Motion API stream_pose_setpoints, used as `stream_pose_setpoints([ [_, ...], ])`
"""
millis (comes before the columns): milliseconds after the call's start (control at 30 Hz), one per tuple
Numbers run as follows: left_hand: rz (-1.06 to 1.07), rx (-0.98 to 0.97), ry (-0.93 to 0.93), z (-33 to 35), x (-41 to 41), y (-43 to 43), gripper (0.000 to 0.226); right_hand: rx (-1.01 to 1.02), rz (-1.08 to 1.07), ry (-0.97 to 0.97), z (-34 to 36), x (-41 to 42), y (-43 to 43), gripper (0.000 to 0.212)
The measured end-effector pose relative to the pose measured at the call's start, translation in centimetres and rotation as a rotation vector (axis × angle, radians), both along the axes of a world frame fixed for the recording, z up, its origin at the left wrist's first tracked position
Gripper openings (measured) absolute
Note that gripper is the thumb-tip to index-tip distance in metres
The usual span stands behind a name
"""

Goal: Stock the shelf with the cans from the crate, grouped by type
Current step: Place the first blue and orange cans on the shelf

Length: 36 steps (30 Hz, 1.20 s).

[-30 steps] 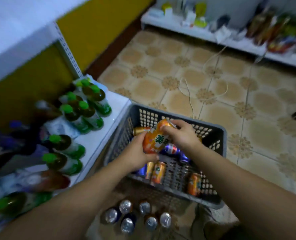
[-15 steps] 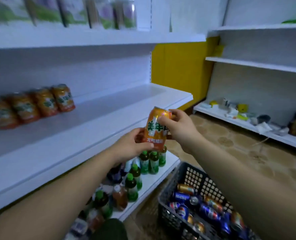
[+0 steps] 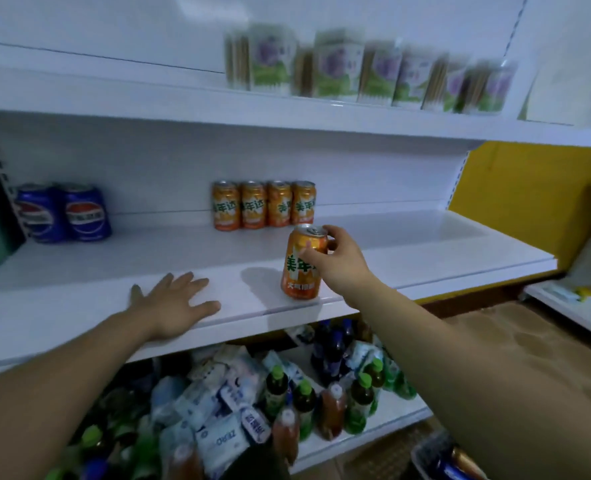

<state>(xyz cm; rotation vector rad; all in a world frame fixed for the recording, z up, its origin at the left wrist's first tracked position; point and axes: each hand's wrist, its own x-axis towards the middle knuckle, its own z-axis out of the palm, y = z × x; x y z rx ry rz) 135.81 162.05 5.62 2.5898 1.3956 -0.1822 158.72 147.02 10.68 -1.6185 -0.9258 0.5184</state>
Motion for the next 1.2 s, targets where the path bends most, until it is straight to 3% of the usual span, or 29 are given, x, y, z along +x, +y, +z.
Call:
stream_pose_setpoints([
  [333,-0.009,0.038,-0.055,-1.0,0.1,0.5,0.082,-0.004,0.15,-0.123,-1.1,-2.3,8.9,0.059],
  [500,-0.01,0.04,-0.081,-1.3,0.0,0.5,0.083,-0.111,0.17,-0.331,-2.0,-1.9,11.5,0.092],
  [767,-0.014,0.049,-0.092,-1.5,0.0,0.7,0.084,-0.081,0.122,-0.369,-3.0,-2.6,16.4,0.075],
  [933,-0.021,0.053,-0.091,-1.5,-0.1,0.8,0.083,-0.132,0.064,-0.411,-3.2,-2.4,19.6,0.08],
  [1200,-0.017,0.046,-0.083,-1.6,0.0,0.8,0.083,-0.054,0.053,-0.376,-4.1,-1.9,21.8,0.072],
])
